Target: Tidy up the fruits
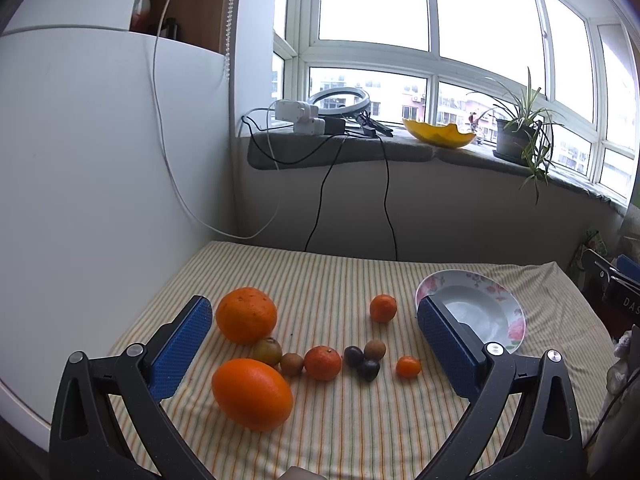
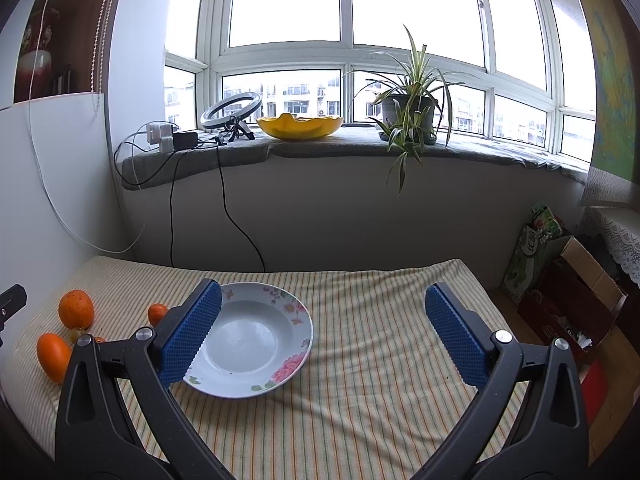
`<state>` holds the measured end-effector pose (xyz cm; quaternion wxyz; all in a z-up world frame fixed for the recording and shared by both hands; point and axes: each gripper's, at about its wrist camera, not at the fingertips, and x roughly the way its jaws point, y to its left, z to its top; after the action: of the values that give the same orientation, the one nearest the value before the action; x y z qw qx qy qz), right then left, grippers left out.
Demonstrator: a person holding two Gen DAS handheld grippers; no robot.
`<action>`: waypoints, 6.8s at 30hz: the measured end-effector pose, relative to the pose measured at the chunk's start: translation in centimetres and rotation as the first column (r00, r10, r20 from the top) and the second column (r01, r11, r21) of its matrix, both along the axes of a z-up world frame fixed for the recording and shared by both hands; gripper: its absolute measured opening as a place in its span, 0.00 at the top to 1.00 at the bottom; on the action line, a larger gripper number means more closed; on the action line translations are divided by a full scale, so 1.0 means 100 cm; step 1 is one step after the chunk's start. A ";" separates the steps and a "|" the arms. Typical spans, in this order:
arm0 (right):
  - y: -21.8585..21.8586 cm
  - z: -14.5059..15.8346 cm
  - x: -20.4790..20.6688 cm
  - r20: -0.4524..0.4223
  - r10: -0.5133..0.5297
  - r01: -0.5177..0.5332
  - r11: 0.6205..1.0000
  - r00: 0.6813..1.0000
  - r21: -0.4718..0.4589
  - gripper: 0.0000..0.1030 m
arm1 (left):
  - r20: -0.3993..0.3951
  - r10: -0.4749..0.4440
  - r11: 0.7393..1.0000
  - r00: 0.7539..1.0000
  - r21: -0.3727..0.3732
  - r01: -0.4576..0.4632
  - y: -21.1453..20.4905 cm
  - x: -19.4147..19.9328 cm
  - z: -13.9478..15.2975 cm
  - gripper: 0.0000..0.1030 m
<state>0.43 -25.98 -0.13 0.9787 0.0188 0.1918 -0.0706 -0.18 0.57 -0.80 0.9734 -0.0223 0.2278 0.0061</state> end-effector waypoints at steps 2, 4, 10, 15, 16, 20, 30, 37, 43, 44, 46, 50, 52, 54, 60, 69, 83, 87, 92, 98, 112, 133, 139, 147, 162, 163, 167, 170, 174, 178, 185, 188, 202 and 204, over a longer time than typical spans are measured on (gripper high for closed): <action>0.000 -0.001 0.001 -0.002 0.000 0.000 1.000 1.000 -0.001 0.00 | -0.002 0.003 1.000 1.000 0.002 -0.003 -0.001 0.001 0.000 0.01; 0.000 -0.002 0.001 -0.006 0.001 -0.001 1.000 1.000 -0.001 0.00 | -0.004 0.003 1.000 1.000 0.002 -0.003 0.000 0.001 0.000 0.01; -0.001 -0.006 0.004 -0.011 0.002 -0.002 1.000 1.000 0.000 0.00 | -0.007 0.010 1.000 1.000 0.001 -0.010 0.002 0.001 -0.001 0.01; 0.000 -0.006 0.005 -0.008 0.000 0.000 1.000 1.000 -0.009 0.00 | -0.008 0.012 1.000 1.000 -0.001 -0.012 0.003 0.000 -0.002 0.01; 0.000 -0.006 0.005 -0.008 0.001 -0.001 1.000 1.000 -0.008 0.00 | -0.007 0.012 1.000 1.000 -0.001 -0.012 0.003 0.000 -0.002 0.01; 0.000 -0.006 0.005 -0.008 0.000 0.000 1.000 1.000 -0.007 0.00 | -0.007 0.013 1.000 1.000 -0.001 -0.013 0.002 0.000 -0.001 0.01; 0.001 -0.006 0.005 -0.008 0.001 -0.001 1.000 1.000 -0.008 0.00 | -0.006 0.016 1.000 1.000 -0.003 -0.016 0.003 0.000 -0.002 0.01; 0.001 -0.007 0.005 -0.009 0.003 -0.003 1.000 1.000 -0.009 0.00 | -0.007 0.018 1.000 1.000 -0.004 -0.018 0.004 0.000 -0.002 0.01; 0.004 -0.008 0.006 -0.009 0.008 -0.008 1.000 1.000 -0.012 0.00 | -0.008 0.020 1.000 1.000 -0.007 -0.020 0.005 -0.001 -0.003 0.01; 0.005 -0.008 0.006 -0.010 0.009 -0.009 1.000 1.000 -0.012 0.00 | -0.008 0.020 1.000 1.000 -0.008 -0.020 0.005 -0.001 -0.003 0.01; 0.006 -0.008 0.006 -0.010 0.008 -0.008 1.000 1.000 -0.013 0.00 | -0.008 0.020 1.000 1.000 -0.008 -0.020 0.005 -0.001 -0.003 0.01; 0.007 -0.008 0.006 -0.011 0.009 -0.009 1.000 1.000 -0.014 0.00 | -0.009 0.021 1.000 1.000 -0.012 -0.022 0.008 -0.002 -0.004 0.01; 0.008 -0.009 0.006 -0.011 0.009 -0.009 1.000 1.000 -0.015 0.00 | -0.010 0.021 1.000 1.000 -0.014 -0.021 0.008 -0.002 -0.004 0.01; 0.008 -0.009 0.006 -0.013 0.011 -0.011 1.000 1.000 -0.016 0.00 | -0.013 0.023 1.000 1.000 -0.017 -0.023 0.010 -0.001 -0.005 0.02; 0.012 -0.013 0.010 -0.027 0.023 -0.023 1.000 0.999 -0.015 0.00 | -0.025 0.029 0.999 0.999 -0.027 -0.030 0.016 0.000 -0.009 0.06; 0.030 -0.022 0.018 -0.052 0.219 -0.215 0.974 0.974 0.064 0.00 | -0.087 0.032 0.994 0.996 -0.097 -0.041 0.041 -0.003 -0.022 0.13; 0.117 -0.054 0.064 -0.206 0.651 -0.582 0.751 0.730 0.311 0.01 | -0.230 0.044 0.969 0.972 -0.226 -0.097 0.078 -0.011 -0.069 0.21; 0.152 -0.066 0.069 -0.242 0.724 -0.638 0.687 0.647 0.348 0.04 | -0.248 0.024 0.961 0.969 -0.261 -0.090 0.083 -0.010 -0.076 0.25; 0.186 -0.082 0.082 -0.293 0.781 -0.664 0.624 0.552 0.412 0.07 | -0.258 -0.013 0.954 0.966 -0.292 -0.065 0.081 -0.008 -0.084 0.26; 0.215 -0.092 0.092 -0.331 0.824 -0.669 0.567 0.460 0.481 0.09 | -0.270 -0.031 0.946 0.962 -0.320 -0.059 0.085 -0.004 -0.092 0.27; 0.261 -0.113 0.110 -0.405 0.854 -0.655 0.514 0.327 0.554 0.20 | -0.273 -0.066 0.932 0.960 -0.361 -0.038 0.087 0.006 -0.099 0.32; 0.276 -0.131 0.118 -0.420 0.861 -0.648 0.498 0.288 0.577 0.34 | -0.273 -0.076 0.940 0.959 -0.341 -0.022 0.080 0.012 -0.098 0.38; 0.262 -0.124 0.116 -0.386 0.866 -0.652 0.494 0.316 0.575 0.34 | -0.242 -0.093 0.947 0.966 -0.321 0.010 0.067 0.011 -0.085 0.39; 0.224 -0.108 0.112 -0.352 0.847 -0.646 0.531 0.398 0.548 0.34 | -0.200 -0.159 0.947 0.967 -0.307 0.092 0.036 0.019 -0.068 0.38; 0.140 -0.089 0.114 -0.329 0.768 -0.580 0.635 0.550 0.510 0.34 | -0.165 -0.321 0.916 0.933 -0.303 0.262 -0.034 0.049 -0.055 0.38; 0.133 -0.089 0.114 -0.330 0.761 -0.573 0.641 0.558 0.510 0.34 | -0.164 -0.331 0.913 0.929 -0.304 0.272 -0.038 0.051 -0.056 0.38; 0.106 -0.087 0.115 -0.333 0.735 -0.541 0.667 0.591 0.512 0.34 | -0.166 -0.369 0.900 0.915 -0.310 0.307 -0.057 0.059 -0.055 0.38; 0.092 -0.087 0.116 -0.334 0.716 -0.520 0.683 0.613 0.513 0.34 | -0.170 -0.394 0.892 0.903 -0.310 0.330 -0.071 0.065 -0.056 0.38; 0.081 -0.091 0.119 -0.341 0.699 -0.495 0.698 0.629 0.516 0.34 | -0.187 -0.419 0.882 0.889 -0.316 0.349 -0.086 0.074 -0.060 0.38; 0.067 -0.099 0.120 -0.351 0.685 -0.470 0.707 0.638 0.528 0.34 | -0.208 -0.436 0.876 0.876 -0.319 0.361 -0.098 0.084 -0.065 0.38; 0.052 -0.104 0.128 -0.357 0.672 -0.445 0.715 0.649 0.539 0.34 | -0.225 -0.454 0.870 0.862 -0.319 0.374 -0.109 0.094 -0.069 0.38; 0.049 -0.106 0.130 -0.359 0.668 -0.436 0.717 0.651 0.544 0.34 | -0.233 -0.458 0.869 0.858 -0.319 0.377 -0.112 0.095 -0.071 0.38; 0.044 -0.109 0.130 -0.366 0.663 -0.426 0.722 0.653 0.546 0.34 | -0.240 -0.462 0.868 0.854 -0.319 0.380 -0.113 0.096 -0.073 0.38; 0.045 -0.108 0.130 -0.368 0.652 -0.423 0.732 0.663 0.535 0.34 | -0.225 -0.450 0.877 0.864 -0.297 0.379 -0.112 0.093 -0.070 0.39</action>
<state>13.45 -21.53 -10.97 0.8335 0.1412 0.4621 0.2679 9.14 -10.63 -7.80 0.8978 -0.0902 0.3651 -0.2292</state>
